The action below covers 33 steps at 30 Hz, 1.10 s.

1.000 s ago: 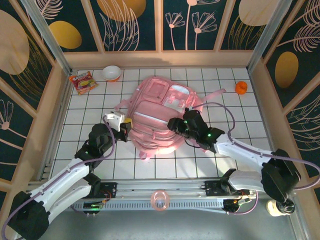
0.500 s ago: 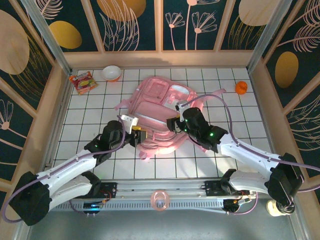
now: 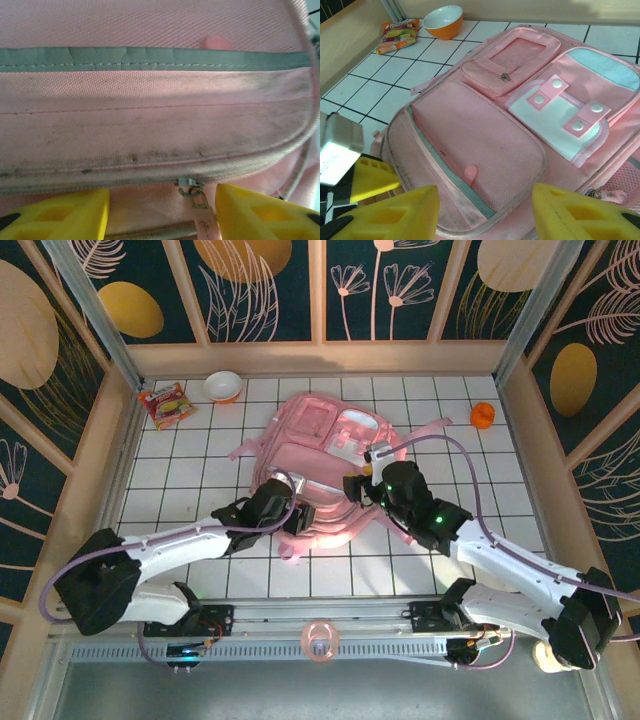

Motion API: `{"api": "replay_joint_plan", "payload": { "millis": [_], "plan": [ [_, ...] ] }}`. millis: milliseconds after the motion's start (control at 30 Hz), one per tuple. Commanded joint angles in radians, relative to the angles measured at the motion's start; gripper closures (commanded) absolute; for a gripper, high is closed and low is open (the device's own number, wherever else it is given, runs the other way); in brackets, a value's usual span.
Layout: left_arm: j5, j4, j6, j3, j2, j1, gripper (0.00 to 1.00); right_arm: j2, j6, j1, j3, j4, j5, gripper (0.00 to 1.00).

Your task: Pack the student bag

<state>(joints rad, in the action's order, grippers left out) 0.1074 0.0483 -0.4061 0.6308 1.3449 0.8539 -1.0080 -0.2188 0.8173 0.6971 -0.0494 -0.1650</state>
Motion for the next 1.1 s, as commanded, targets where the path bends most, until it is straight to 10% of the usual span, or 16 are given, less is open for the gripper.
{"api": "replay_joint_plan", "payload": {
  "millis": [0,333,767,1067],
  "plan": [
    [0.046,-0.002,-0.020,0.035,0.032,0.012,0.44,0.022,-0.014,-0.005,-0.019,0.034,-0.011,0.49],
    [0.057,0.019,-0.013,-0.010,-0.020,0.014,1.00,0.008,0.095,-0.007,-0.063,0.130,0.037,0.48],
    [-0.172,0.190,0.007,-0.114,-0.261,-0.013,1.00,-0.266,0.653,0.115,-0.064,0.317,0.182,0.45],
    [-0.226,0.202,0.014,-0.111,-0.271,-0.023,1.00,-0.352,0.678,0.118,-0.015,0.363,0.216,0.46]
  ]
}}
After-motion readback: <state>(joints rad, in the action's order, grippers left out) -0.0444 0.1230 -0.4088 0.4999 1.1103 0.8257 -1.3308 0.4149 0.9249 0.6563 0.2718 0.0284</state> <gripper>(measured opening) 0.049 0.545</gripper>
